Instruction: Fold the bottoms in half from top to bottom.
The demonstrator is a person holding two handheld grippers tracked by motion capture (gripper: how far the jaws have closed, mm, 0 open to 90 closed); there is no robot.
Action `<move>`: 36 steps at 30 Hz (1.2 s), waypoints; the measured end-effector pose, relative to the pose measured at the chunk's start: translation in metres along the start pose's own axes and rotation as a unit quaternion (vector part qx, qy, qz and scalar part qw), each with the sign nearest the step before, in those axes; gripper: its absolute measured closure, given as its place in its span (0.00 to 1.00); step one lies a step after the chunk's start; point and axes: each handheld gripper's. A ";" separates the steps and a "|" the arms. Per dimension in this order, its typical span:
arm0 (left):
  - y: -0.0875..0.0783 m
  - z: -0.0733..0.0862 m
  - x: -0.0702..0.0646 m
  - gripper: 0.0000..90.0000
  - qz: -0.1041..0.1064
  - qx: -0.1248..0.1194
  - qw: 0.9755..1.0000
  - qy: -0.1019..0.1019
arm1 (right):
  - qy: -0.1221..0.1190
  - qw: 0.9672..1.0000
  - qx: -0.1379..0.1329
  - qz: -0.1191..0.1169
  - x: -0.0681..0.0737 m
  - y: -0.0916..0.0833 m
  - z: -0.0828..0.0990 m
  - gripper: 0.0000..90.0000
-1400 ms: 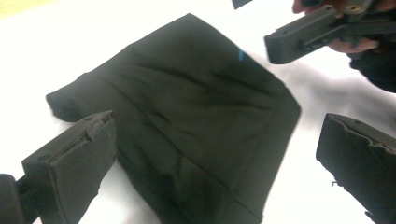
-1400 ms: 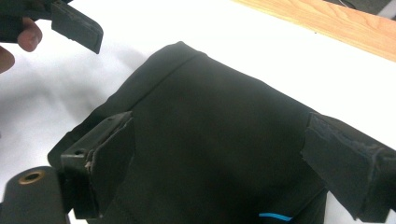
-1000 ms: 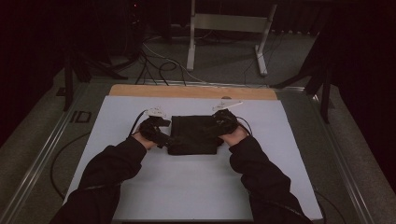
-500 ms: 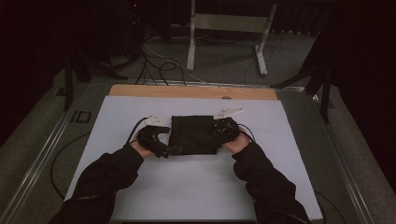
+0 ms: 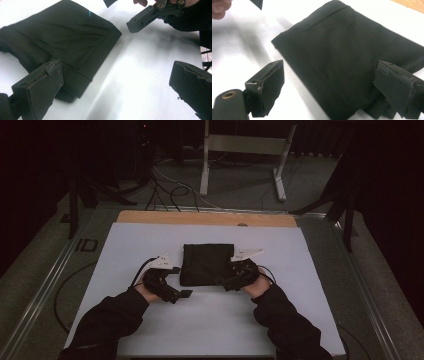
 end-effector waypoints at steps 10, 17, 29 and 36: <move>-0.004 0.019 -0.015 0.00 0.011 0.001 1.000 0.005 | 0.003 1.000 0.006 -0.003 0.006 -0.010 0.022 0.11; -0.011 0.028 -0.022 0.00 0.014 -0.001 1.000 0.005 | -0.004 1.000 0.013 -0.003 0.014 -0.019 0.036 0.11; -0.032 0.049 -0.031 0.00 0.016 0.001 1.000 0.011 | -0.025 0.999 0.022 -0.013 0.032 -0.039 0.058 0.11; -0.039 0.059 -0.037 0.00 0.020 0.006 1.000 0.014 | -0.038 0.999 0.024 -0.014 0.041 -0.050 0.067 0.11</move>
Point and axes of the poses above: each handheld gripper's, and its own axes: y roughly forward along the jaws, z roughly out of its underside, x roughly to its left, and after that the axes turned 8 degrees about -z, right-handed
